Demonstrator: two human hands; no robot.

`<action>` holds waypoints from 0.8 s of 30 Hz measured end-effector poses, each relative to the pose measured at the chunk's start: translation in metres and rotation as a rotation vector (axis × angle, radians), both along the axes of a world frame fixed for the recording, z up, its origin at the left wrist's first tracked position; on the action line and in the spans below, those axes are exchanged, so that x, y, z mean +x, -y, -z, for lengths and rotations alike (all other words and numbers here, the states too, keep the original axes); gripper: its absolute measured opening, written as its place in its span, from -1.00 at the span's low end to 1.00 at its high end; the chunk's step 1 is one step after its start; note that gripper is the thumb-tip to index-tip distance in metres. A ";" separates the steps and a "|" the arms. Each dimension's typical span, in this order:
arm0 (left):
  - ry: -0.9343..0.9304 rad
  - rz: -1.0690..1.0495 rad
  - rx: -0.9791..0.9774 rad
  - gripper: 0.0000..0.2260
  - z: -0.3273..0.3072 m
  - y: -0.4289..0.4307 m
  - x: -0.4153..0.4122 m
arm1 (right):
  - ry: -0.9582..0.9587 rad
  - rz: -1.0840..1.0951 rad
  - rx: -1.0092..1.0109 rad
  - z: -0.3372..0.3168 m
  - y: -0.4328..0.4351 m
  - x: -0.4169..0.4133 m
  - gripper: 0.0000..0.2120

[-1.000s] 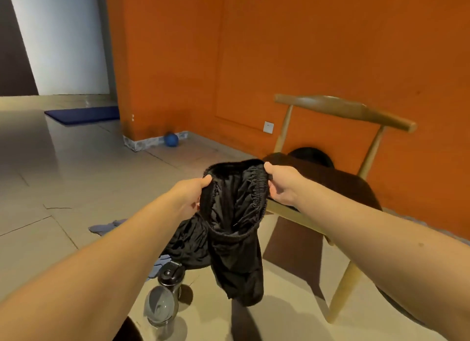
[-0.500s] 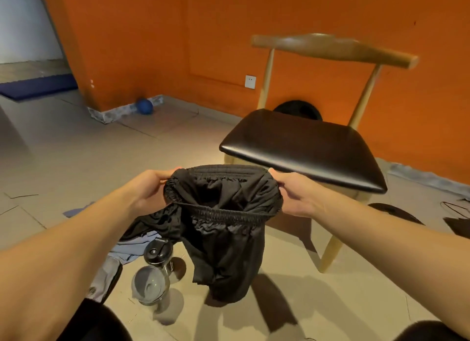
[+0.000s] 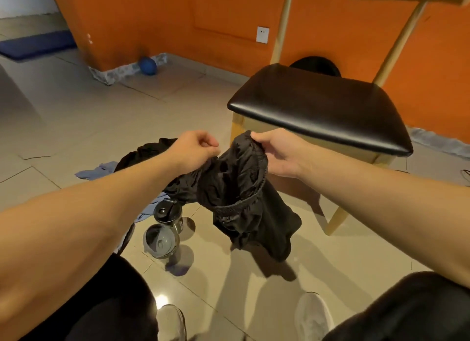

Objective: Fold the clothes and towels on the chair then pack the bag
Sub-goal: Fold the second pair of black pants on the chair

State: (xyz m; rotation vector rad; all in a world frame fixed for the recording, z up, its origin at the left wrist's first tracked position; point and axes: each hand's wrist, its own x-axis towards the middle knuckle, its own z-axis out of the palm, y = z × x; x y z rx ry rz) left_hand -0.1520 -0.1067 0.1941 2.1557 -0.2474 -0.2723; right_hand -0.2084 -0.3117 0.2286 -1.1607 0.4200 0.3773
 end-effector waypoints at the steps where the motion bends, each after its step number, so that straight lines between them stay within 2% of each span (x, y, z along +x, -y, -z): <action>1: -0.028 0.092 -0.023 -0.91 -0.003 0.005 -0.005 | 0.004 -0.016 0.005 0.000 -0.002 -0.001 -0.71; 4: -0.083 0.339 0.124 -0.74 -0.003 0.015 -0.016 | 0.013 -0.051 0.052 0.000 -0.003 -0.002 -0.64; 6: -0.082 0.391 0.183 -0.66 0.000 0.018 -0.020 | 0.029 -0.057 0.078 -0.001 -0.002 -0.003 -0.62; 9: -0.048 0.325 0.177 -0.84 -0.001 0.016 -0.017 | 0.080 -0.099 0.018 -0.005 0.002 -0.005 -0.67; 11: -0.054 0.298 0.179 -0.85 -0.006 0.013 -0.017 | 0.129 -0.131 -0.114 -0.003 0.007 -0.004 -0.68; 14: -0.105 0.268 0.139 -0.74 -0.013 0.011 -0.018 | 0.127 -0.007 -0.329 0.012 0.020 0.002 -0.73; 18: -0.183 0.121 -0.046 -0.72 -0.026 0.019 -0.023 | 0.149 0.103 -0.548 0.028 0.034 0.003 -0.85; 19: -0.201 0.082 -0.099 -0.71 -0.029 0.021 -0.022 | 0.191 0.109 -0.640 0.029 0.035 0.002 -0.83; 22: -0.224 -0.055 -0.185 -0.66 -0.034 0.028 -0.019 | 0.409 0.146 -1.084 0.019 0.031 -0.001 -0.78; 24: -0.251 -0.150 -0.233 -0.66 -0.037 0.032 -0.016 | 0.569 0.142 -1.239 0.006 0.023 -0.010 -0.84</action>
